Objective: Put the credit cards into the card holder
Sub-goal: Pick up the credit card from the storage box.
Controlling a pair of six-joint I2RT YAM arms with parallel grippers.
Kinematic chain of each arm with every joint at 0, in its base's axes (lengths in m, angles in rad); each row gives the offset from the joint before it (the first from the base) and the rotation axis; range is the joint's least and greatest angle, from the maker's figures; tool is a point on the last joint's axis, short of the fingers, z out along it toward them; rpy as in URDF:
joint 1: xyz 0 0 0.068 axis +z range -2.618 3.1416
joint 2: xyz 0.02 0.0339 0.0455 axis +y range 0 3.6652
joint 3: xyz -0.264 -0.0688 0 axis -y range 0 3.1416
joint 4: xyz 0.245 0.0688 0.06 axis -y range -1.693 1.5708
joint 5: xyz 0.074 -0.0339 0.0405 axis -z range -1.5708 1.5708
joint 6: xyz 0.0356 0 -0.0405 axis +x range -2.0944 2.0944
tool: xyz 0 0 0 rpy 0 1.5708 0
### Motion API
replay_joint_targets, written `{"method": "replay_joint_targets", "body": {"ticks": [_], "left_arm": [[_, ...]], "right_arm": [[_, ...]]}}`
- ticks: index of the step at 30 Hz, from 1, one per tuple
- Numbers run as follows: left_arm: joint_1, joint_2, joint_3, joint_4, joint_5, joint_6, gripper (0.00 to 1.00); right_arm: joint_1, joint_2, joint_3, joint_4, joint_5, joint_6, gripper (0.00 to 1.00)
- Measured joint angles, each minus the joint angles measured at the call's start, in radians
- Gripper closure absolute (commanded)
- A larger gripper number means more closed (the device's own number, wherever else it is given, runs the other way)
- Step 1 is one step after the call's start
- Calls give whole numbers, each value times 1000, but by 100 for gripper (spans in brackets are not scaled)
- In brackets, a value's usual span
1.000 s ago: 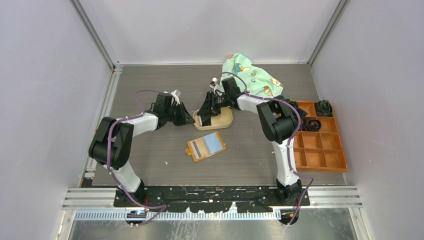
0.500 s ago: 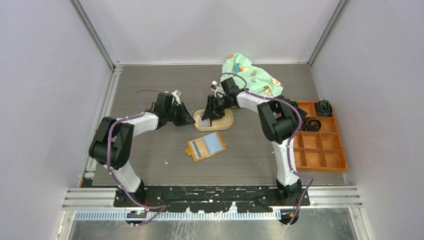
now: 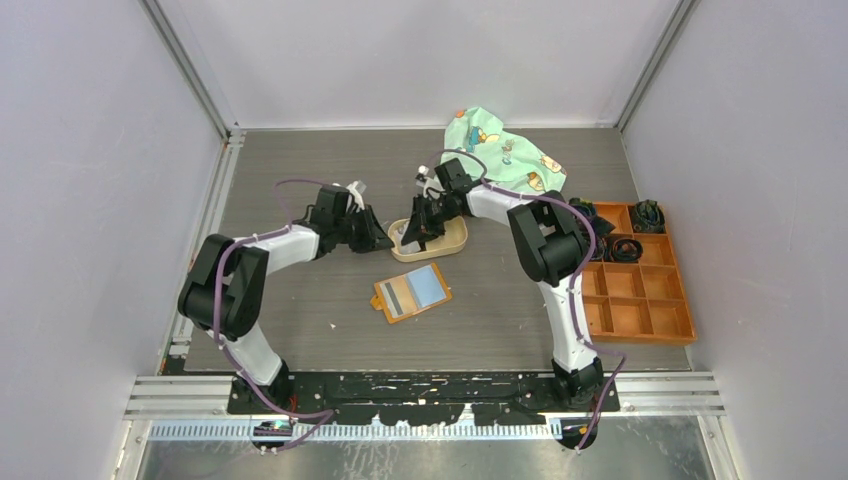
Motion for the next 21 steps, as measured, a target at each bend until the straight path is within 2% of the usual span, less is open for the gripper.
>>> {"method": "replay_joint_targets", "body": {"ticks": [3, 10, 13, 18, 21], "left_arm": [[-2, -28, -3, -13, -11, 2, 75], [-1, -211, -58, -8, -56, 24, 71], [3, -298, -109, 11, -69, 38, 70], [14, -425, -211, 29, -72, 53, 69], [23, -488, -264, 27, -74, 56, 69]], "right_arm": [[-7, 0, 0, -12, 8, -5, 96], [-50, -5, -15, -2, -17, -4, 95], [-69, -8, -27, 8, -40, -1, 91], [-87, -9, -29, 9, -73, -2, 77], [-85, -8, -29, 8, -85, -5, 72]]}}
